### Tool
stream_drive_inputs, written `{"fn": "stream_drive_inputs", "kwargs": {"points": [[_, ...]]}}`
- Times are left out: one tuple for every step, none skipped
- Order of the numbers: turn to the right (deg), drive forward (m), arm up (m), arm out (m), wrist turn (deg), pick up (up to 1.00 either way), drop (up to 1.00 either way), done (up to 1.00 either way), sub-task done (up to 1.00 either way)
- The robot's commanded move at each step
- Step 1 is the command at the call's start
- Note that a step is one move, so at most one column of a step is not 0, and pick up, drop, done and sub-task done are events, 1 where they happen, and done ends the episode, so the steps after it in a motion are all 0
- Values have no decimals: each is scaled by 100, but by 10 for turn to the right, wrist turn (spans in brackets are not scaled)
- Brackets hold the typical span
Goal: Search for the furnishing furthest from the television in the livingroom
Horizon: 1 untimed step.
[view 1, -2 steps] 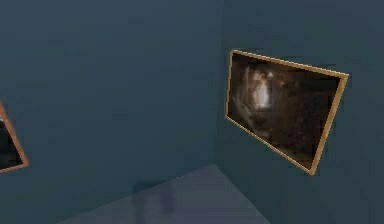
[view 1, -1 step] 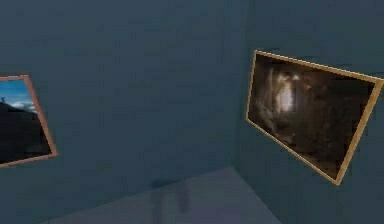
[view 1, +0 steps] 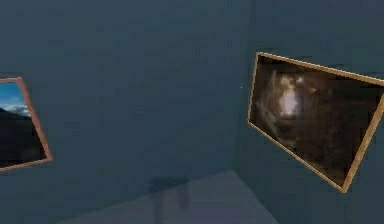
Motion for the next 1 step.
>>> {"fn": "stream_drive_inputs", "kwargs": {"points": [[-450, 0, 0, 0, 0, 0, 0, 0, 0]]}}
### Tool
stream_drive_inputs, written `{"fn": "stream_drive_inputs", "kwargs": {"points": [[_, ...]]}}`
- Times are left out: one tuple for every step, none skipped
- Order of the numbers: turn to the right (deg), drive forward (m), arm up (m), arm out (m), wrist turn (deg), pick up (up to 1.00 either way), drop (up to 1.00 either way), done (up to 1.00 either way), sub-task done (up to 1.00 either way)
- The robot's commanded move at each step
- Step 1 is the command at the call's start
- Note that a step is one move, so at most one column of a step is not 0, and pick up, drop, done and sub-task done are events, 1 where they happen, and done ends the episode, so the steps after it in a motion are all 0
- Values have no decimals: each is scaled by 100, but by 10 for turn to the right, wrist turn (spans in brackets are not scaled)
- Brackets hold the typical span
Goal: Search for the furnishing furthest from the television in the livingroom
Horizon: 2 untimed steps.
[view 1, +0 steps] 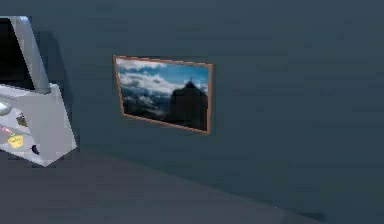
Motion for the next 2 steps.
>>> {"fn": "stream_drive_inputs", "kwargs": {"points": [[-180, 0, 0, 0, 0, 0, 0, 0, 0], [0, 65, 0, 0, 0, 0, 0, 0, 0]]}}
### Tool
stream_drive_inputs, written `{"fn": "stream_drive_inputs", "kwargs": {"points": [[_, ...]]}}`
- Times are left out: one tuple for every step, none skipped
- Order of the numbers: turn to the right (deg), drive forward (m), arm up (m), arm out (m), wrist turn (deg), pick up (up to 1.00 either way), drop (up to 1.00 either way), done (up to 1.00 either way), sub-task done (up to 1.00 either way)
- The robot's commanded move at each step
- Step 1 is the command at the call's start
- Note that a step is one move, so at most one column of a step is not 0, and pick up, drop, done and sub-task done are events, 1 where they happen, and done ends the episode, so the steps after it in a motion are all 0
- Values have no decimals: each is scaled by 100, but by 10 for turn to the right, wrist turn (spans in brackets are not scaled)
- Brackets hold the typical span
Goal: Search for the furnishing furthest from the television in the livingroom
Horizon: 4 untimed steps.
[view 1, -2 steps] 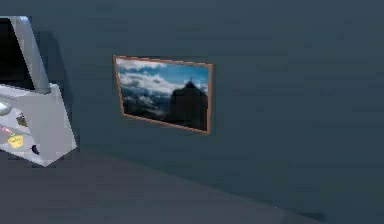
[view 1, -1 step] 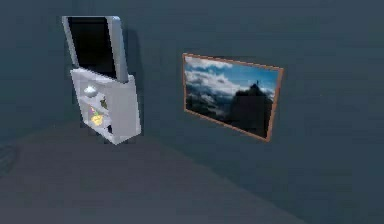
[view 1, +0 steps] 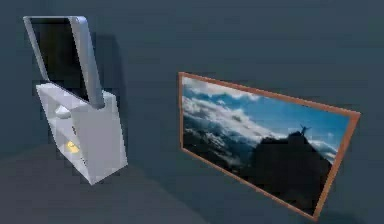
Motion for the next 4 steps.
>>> {"fn": "stream_drive_inputs", "kwargs": {"points": [[-450, 0, 0, 0, 0, 0, 0, 0, 0], [-90, 0, 0, 0, 0, 0, 0, 0, 0], [0, 100, 0, 0, 0, 0, 0, 0, 0], [0, 100, 0, 0, 0, 0, 0, 0, 0]]}}
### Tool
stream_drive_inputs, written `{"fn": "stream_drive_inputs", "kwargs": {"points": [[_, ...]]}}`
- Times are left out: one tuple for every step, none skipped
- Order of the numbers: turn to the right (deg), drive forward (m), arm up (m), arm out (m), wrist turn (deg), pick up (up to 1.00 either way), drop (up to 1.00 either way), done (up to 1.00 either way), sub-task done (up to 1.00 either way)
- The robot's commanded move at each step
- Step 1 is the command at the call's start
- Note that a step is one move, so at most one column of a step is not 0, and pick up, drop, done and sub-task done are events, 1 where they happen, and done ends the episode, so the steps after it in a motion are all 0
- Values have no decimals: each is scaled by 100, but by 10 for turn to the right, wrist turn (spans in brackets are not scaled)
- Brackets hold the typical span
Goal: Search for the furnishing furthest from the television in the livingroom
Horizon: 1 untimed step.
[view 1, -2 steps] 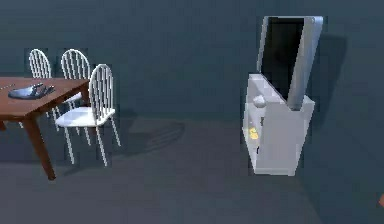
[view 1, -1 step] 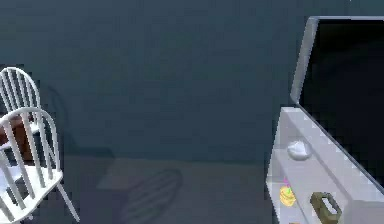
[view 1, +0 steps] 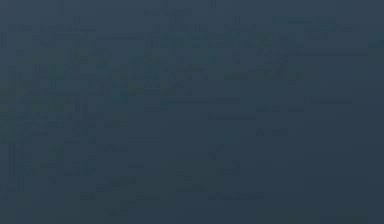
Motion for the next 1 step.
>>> {"fn": "stream_drive_inputs", "kwargs": {"points": [[-120, 0, 0, 0, 0, 0, 0, 0, 0]]}}
